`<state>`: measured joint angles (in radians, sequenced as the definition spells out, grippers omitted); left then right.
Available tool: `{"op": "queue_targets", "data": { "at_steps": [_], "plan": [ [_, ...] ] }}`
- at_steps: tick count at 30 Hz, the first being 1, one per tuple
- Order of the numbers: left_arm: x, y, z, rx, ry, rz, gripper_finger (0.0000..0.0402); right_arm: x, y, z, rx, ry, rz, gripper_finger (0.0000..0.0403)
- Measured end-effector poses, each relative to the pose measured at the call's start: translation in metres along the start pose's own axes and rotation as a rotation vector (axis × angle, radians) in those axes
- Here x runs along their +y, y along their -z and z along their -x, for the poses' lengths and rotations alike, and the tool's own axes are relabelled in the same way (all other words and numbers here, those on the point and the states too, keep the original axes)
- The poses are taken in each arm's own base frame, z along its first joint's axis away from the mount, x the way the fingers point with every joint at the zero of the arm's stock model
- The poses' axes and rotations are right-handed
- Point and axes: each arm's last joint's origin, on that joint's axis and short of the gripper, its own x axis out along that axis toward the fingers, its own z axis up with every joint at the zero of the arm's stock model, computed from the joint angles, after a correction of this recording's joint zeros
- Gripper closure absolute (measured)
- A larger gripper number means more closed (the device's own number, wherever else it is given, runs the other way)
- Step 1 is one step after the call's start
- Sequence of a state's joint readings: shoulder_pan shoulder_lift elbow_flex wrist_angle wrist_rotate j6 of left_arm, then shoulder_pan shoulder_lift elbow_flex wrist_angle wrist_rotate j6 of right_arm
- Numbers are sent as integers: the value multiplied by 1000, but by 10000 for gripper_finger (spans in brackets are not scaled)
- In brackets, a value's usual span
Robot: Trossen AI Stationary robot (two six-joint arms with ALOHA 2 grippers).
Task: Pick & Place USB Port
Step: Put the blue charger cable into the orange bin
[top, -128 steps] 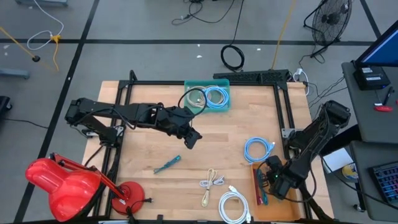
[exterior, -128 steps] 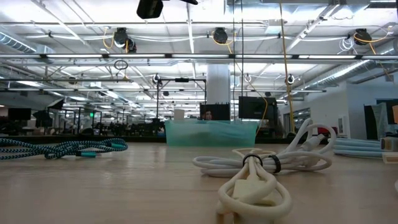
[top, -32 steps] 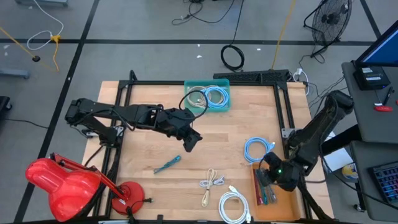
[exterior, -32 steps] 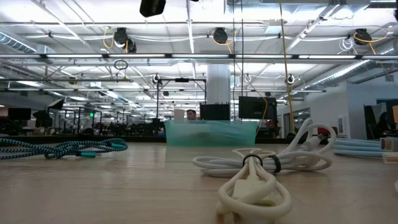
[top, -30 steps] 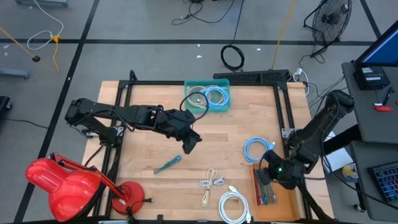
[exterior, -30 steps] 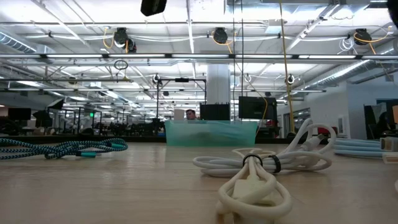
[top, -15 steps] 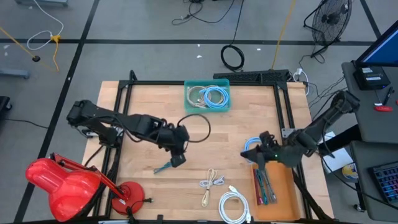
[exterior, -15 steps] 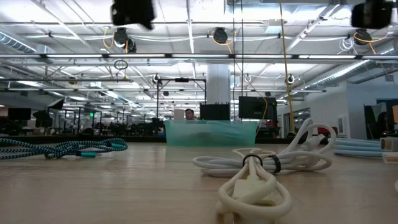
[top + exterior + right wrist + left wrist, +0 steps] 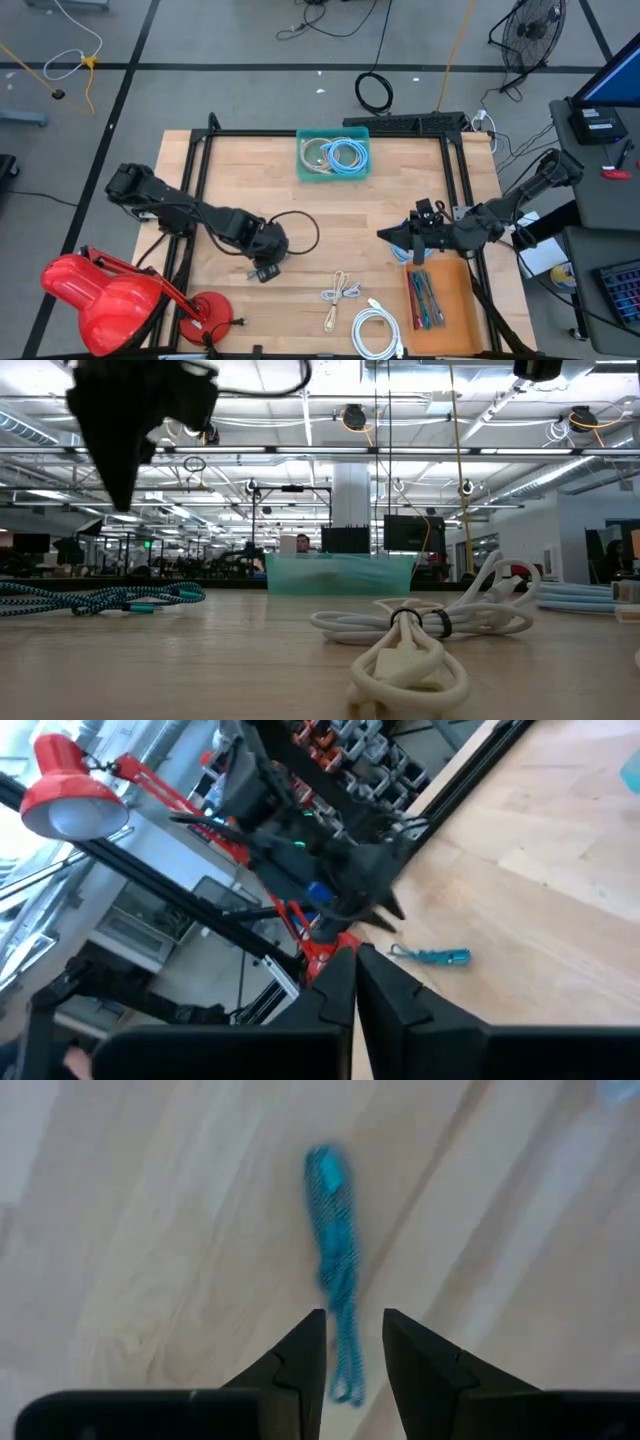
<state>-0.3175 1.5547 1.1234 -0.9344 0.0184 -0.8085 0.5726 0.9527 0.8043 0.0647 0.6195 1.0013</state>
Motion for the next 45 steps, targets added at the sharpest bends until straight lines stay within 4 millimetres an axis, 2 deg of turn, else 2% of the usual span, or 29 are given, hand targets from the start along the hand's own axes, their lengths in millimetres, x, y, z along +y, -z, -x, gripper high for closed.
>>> {"op": "queue_targets", "data": {
  "at_steps": [8, 15, 21, 33, 36, 39, 42, 45],
  "plan": [
    [7, 28, -28, 107, -48, -42, 228, -4, -6, -5, 6, 3, -9, 343],
    [10, 38, -41, 120, -44, -38, 179, -6, -8, -7, -8, 14, -11, 297],
    [3, 37, -55, 82, 52, -34, 172, -7, -9, -7, -14, 18, -8, 272],
    [-4, 43, -90, 158, -50, -64, 172, -7, -9, -7, -15, 20, -11, 266],
    [-4, 43, -91, 157, -58, -53, 182, -7, -9, -7, -16, 20, -10, 266],
    [-3, 43, -92, 144, -69, -42, 210, -7, -9, -7, -16, 20, -9, 266],
    [-1, 43, -92, 138, -85, -31, 257, -7, -9, -7, -17, 20, -9, 266],
    [1, 41, -92, 139, -90, -19, 327, -7, -9, -7, -17, 20, -9, 266]
  ]
}}
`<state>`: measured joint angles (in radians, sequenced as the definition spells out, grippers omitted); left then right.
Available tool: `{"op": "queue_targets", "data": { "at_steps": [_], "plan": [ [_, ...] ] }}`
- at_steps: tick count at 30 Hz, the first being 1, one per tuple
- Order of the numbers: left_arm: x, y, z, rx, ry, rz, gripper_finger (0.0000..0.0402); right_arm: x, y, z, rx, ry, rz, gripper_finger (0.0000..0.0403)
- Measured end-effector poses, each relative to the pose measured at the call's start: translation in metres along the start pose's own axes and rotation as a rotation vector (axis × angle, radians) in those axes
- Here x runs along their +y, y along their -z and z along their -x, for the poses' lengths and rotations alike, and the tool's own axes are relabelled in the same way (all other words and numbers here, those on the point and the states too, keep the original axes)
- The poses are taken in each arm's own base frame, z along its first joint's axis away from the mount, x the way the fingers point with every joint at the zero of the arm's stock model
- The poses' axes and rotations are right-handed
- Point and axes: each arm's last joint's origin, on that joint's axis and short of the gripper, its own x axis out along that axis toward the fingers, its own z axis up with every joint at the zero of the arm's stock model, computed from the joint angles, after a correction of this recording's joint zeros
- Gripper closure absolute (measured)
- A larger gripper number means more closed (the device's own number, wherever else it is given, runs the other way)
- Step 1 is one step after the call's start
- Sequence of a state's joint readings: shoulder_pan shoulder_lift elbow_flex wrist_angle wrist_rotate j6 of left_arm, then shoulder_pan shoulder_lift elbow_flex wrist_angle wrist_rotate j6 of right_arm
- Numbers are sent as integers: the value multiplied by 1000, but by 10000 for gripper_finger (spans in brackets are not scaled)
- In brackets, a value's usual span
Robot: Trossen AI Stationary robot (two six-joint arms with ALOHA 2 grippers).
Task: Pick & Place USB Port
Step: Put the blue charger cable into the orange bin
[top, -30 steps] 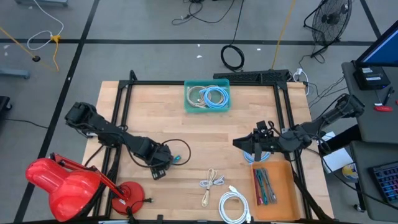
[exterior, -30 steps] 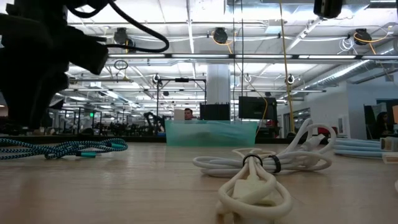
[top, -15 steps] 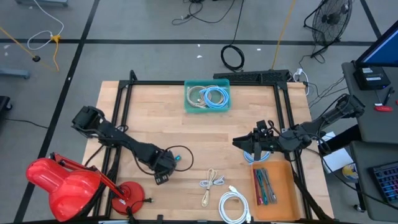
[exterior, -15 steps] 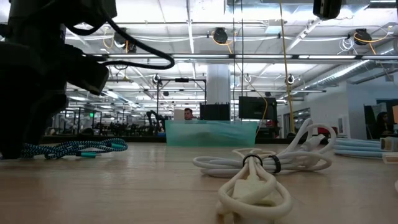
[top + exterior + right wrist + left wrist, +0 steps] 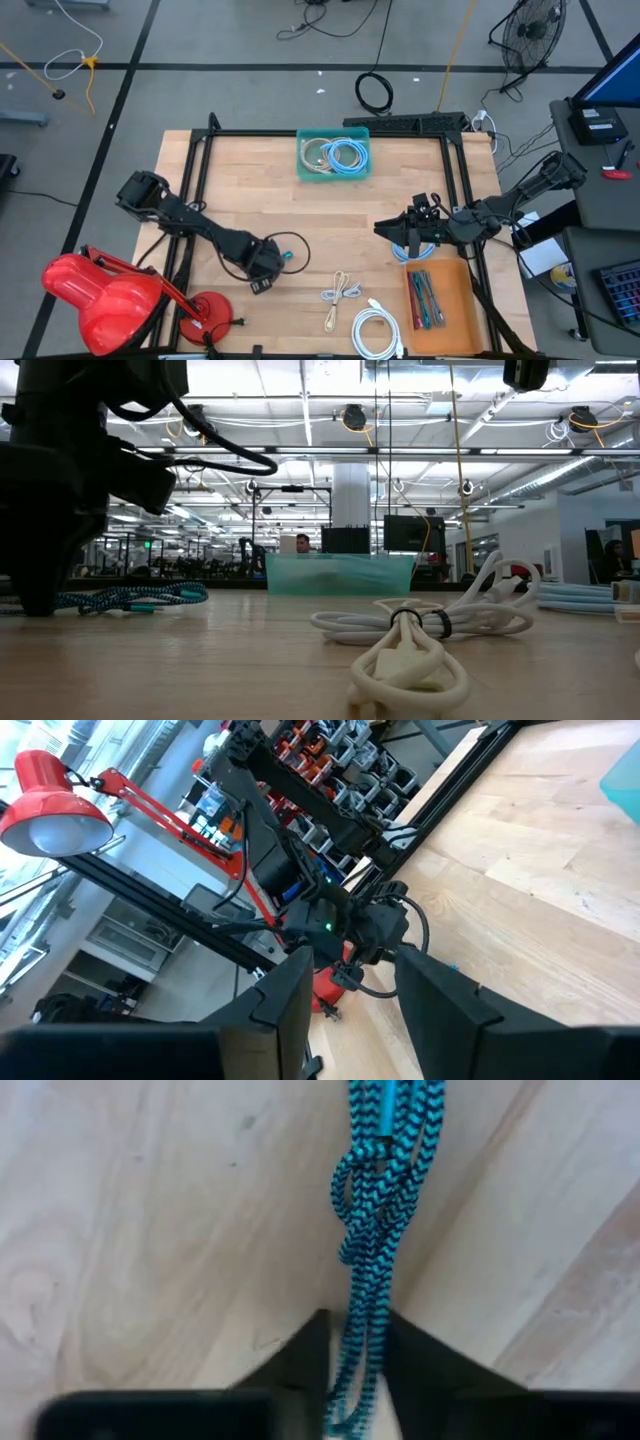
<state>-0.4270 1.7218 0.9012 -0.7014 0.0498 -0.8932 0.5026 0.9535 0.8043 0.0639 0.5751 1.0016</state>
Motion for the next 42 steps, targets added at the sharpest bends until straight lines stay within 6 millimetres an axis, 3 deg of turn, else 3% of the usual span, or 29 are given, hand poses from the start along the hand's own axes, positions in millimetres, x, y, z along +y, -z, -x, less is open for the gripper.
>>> {"op": "queue_targets", "data": {
  "at_steps": [3, 9, 15, 20, 24, 27, 35, 42],
  "plan": [
    [2, -3, 2, -1, 7, 17, 386, 0, 0, 0, -1, 1, 0, 266],
    [0, -20, 20, -106, 84, 55, 395, 0, -1, 0, -30, 17, -1, 266],
    [1, -53, 78, -455, 373, 113, 396, 2, -3, -1, -87, 18, 20, 266],
    [7, -78, 145, -887, 637, 150, 398, 3, -10, -5, -135, 4, 28, 266],
    [16, -91, 176, -1107, 728, 149, 398, 4, -15, -9, -179, -11, 43, 266],
    [20, -99, 194, -1163, 782, 126, 398, 5, -20, -15, -229, -31, 54, 266],
    [13, -116, 210, -1194, 809, 63, 398, 5, -24, -31, -296, -61, 118, 263],
    [14, -117, 209, -1179, 804, 63, 398, 4, -25, -46, -258, -169, 118, 224]
  ]
}}
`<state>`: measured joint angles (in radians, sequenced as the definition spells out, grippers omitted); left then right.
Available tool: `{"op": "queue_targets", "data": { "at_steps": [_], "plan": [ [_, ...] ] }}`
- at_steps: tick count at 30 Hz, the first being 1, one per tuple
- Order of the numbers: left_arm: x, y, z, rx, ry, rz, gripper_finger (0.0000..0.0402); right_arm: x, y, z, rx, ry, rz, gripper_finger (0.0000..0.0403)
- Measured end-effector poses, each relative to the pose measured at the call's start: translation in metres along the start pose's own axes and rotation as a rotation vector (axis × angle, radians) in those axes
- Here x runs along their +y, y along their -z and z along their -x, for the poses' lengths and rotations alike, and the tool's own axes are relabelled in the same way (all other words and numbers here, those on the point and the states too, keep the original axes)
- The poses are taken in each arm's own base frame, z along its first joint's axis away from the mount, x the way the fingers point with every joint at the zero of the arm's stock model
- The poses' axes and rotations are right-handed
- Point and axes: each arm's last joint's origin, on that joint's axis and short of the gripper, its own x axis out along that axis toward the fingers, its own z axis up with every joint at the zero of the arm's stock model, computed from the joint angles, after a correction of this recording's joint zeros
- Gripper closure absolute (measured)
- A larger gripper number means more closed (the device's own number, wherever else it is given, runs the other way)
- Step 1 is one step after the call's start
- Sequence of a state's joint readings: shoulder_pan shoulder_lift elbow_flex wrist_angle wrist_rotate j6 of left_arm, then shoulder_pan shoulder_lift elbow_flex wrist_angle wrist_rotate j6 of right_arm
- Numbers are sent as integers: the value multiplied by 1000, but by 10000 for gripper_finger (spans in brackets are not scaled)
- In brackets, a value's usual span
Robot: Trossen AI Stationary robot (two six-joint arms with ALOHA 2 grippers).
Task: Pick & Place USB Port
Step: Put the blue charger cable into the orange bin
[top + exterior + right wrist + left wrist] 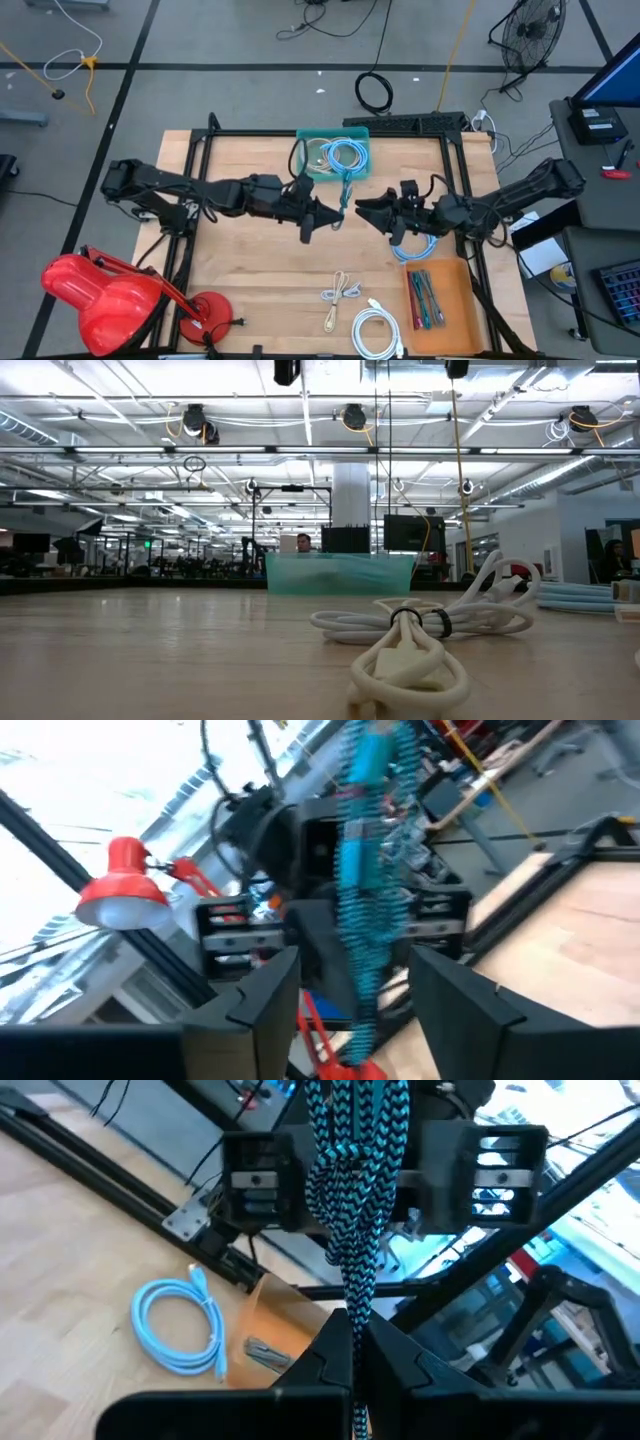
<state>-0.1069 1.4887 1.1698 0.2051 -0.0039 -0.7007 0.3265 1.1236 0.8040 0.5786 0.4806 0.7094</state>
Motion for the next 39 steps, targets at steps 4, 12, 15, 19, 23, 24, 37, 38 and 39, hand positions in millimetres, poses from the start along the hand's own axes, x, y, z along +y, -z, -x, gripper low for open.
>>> {"op": "queue_targets", "data": {
  "at_steps": [4, 12, 15, 19, 23, 24, 37, 38, 39],
  "plan": [
    [2, -2, 0, -8, -11, 3, 398, -2, 1, -5, -15, -10, -11, 199],
    [4, -3, 0, -5, -5, 17, 398, -6, -1, -10, -38, -3, -17, 184],
    [6, -3, -3, -9, 2, 22, 398, -8, -3, -11, -47, 4, -16, 186],
    [13, -2, -14, -15, 44, 55, 398, -9, -3, -11, -49, 7, -14, 187],
    [20, 1, -22, -12, 58, 81, 398, -9, -3, -11, -46, 14, -10, 187],
    [21, 1, -22, -3, 59, 87, 398, -10, -3, -11, -44, 15, -10, 187],
    [23, -1, -25, -34, 72, 97, 398, -12, 1, -11, 7, 23, -18, 254],
    [22, -2, -24, -38, 78, 99, 398, -12, 1, -11, 8, 21, -18, 269],
    [22, -2, -24, -42, 88, 99, 398, -12, 1, -11, 7, 20, -19, 286]
  ]
}}
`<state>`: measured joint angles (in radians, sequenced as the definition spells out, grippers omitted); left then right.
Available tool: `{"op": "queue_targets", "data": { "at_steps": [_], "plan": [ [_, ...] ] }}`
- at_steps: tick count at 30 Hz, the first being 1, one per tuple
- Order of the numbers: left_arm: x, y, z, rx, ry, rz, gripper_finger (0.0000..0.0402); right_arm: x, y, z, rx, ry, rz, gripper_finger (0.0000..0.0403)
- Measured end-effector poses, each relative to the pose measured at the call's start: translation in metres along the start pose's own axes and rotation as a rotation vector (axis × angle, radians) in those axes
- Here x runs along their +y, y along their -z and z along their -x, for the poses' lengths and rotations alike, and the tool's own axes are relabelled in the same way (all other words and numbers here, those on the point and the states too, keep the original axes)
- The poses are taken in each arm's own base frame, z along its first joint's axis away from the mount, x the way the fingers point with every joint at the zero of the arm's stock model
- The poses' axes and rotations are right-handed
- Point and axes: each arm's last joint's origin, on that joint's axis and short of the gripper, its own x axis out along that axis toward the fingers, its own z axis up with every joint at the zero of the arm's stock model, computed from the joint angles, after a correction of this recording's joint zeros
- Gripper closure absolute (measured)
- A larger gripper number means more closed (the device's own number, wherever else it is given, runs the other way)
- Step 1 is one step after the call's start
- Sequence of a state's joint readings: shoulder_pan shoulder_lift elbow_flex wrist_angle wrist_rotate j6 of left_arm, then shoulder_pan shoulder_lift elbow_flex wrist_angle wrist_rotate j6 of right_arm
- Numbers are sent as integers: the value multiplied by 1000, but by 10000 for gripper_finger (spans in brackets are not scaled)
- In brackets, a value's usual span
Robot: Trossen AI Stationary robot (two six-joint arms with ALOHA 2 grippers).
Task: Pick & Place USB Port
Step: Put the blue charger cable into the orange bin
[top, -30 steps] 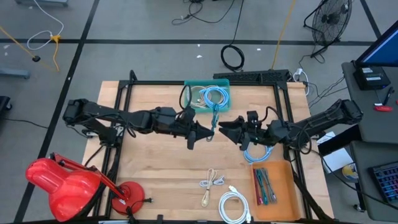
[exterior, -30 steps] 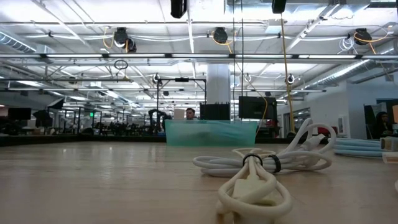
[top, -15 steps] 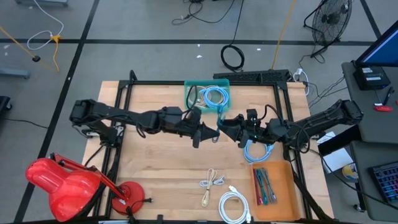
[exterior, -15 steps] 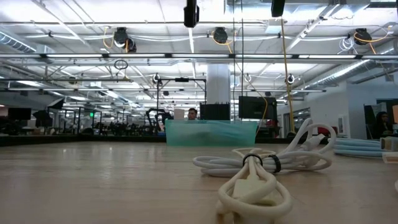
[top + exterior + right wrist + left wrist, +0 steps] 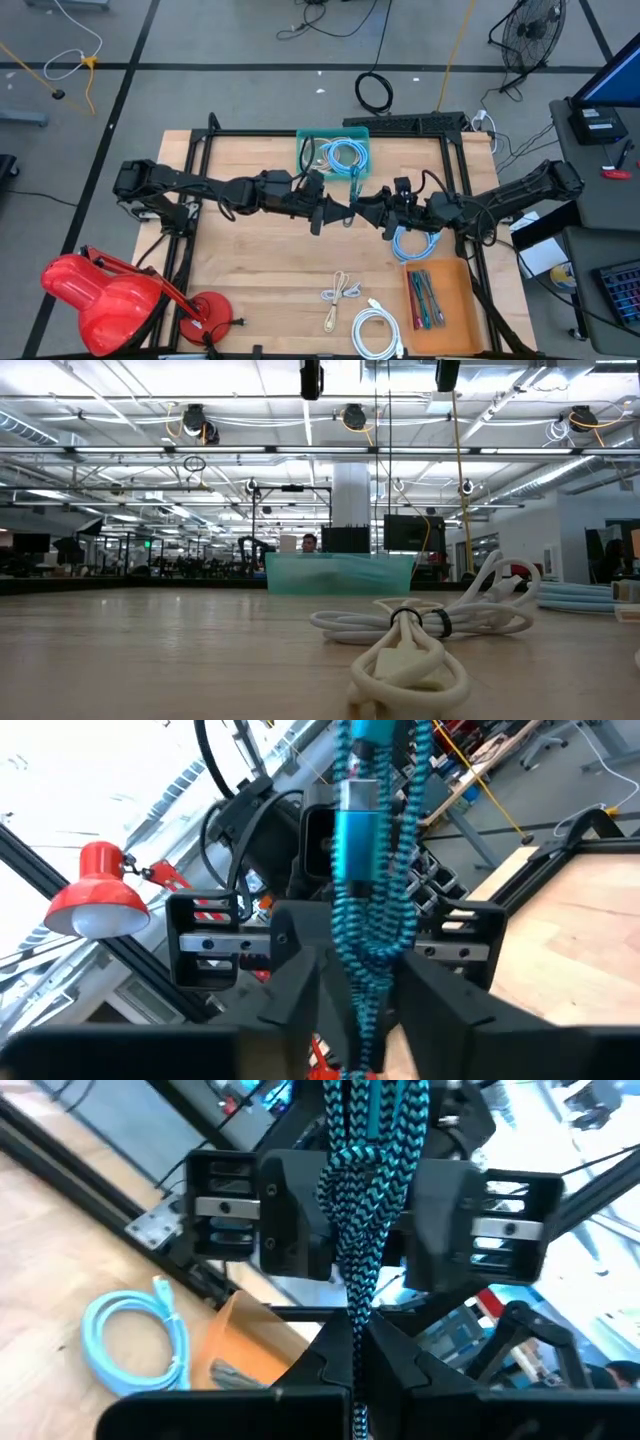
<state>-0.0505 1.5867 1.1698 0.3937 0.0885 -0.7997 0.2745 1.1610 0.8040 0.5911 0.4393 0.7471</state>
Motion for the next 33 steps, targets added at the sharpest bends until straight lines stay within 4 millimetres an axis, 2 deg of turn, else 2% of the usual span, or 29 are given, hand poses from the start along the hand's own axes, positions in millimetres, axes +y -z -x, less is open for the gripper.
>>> {"op": "queue_targets", "data": {
  "at_steps": [6, 10, 14, 20, 22, 27, 30, 33],
  "plan": [
    [-3, -3, 0, 33, 86, 54, 397, 2, -3, 1, -8, -26, 28, 385],
    [-5, -3, 1, 67, 140, 91, 372, 5, -5, 1, -30, -50, 12, 380],
    [-12, 1, 2, 181, 255, 94, 347, 11, -12, 2, -86, -117, -19, 388],
    [-27, 12, 6, 345, 403, 96, 336, 29, -27, 10, -139, -435, 27, 397],
    [-30, 17, 6, 368, 409, 99, 339, 33, -30, 15, -101, -525, 63, 398],
    [-28, 28, 5, 421, 346, 96, 348, 38, -32, 30, 98, -620, 72, 398],
    [-25, 32, 5, 445, 306, 103, 351, 41, -29, 43, 234, -643, 86, 398],
    [-22, 35, 6, 477, 270, 104, 349, 41, -23, 59, 379, -591, 110, 398]
  ]
}}
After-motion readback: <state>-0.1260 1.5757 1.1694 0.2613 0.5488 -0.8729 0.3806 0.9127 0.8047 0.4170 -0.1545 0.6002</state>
